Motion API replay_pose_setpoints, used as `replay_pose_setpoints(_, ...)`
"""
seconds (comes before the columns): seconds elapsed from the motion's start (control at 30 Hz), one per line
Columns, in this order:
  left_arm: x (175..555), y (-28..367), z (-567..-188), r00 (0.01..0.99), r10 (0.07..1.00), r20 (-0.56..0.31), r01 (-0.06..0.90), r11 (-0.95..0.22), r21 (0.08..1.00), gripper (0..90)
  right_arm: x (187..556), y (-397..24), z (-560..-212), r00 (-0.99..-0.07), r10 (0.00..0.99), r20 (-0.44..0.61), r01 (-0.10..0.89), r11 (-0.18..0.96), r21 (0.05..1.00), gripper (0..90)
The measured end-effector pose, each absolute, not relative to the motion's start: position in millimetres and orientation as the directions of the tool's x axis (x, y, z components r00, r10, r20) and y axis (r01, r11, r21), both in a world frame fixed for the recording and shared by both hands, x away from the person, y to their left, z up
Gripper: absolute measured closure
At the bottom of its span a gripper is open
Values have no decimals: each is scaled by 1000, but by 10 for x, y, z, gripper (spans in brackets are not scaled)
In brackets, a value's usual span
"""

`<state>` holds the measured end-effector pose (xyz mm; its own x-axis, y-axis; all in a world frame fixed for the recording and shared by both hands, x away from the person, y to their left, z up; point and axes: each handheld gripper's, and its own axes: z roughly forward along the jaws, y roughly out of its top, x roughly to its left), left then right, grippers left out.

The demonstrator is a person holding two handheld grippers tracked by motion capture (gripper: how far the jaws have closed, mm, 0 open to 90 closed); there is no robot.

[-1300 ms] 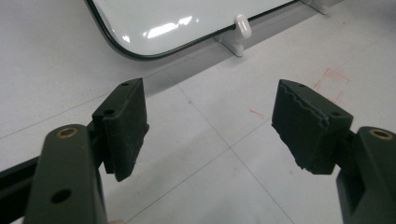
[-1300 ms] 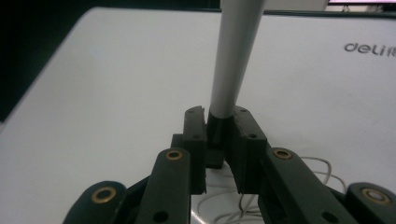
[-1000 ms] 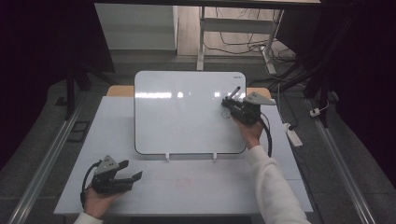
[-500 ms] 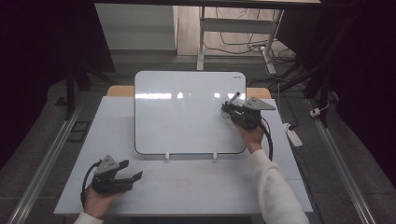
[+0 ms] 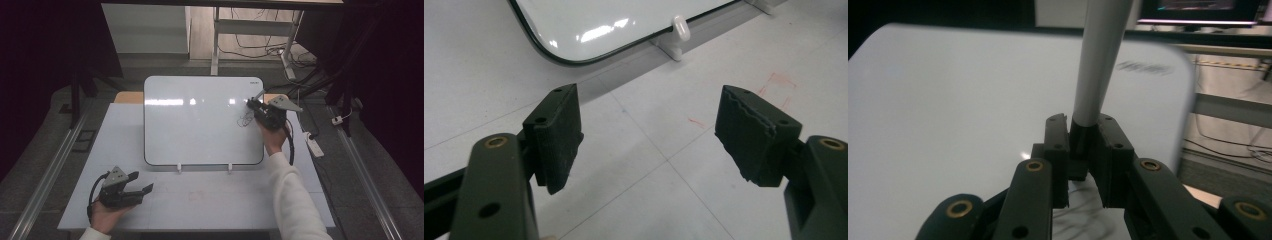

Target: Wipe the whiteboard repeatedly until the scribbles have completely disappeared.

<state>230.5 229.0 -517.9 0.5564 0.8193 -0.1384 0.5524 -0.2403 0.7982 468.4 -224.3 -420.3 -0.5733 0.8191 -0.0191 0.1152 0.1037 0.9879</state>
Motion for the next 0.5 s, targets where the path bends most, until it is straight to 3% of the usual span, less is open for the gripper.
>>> replay_pose_setpoints(0.1,2311,2302,-5186,555,820,-141,555,-239,797,274,4680,-2230,-4224,-585,811,-1,127,92,988,778)
replay_pose_setpoints(0.17,2325,2313,-5193,553,821,-143,560,-238,794,274,4556,-2033,-4331,-687,726,-45,123,178,976,778)
replay_pose_setpoints(0.27,2314,2314,-5188,552,821,-143,558,-236,796,274,4528,-2004,-4363,-691,718,-78,103,206,973,778)
replay_pose_setpoints(0.4,2302,2299,-5182,554,820,-142,554,-237,798,274,4651,-2218,-4274,-608,794,4,121,89,989,777)
replay_pose_setpoints(0.47,2306,2295,-5181,555,820,-139,553,-239,798,274,4651,-2223,-4264,-611,792,10,130,88,988,778)
replay_pose_setpoints(0.5,2312,2296,-5184,555,820,-140,555,-239,797,274,4585,-2117,-4315,-675,738,-20,136,150,979,778)
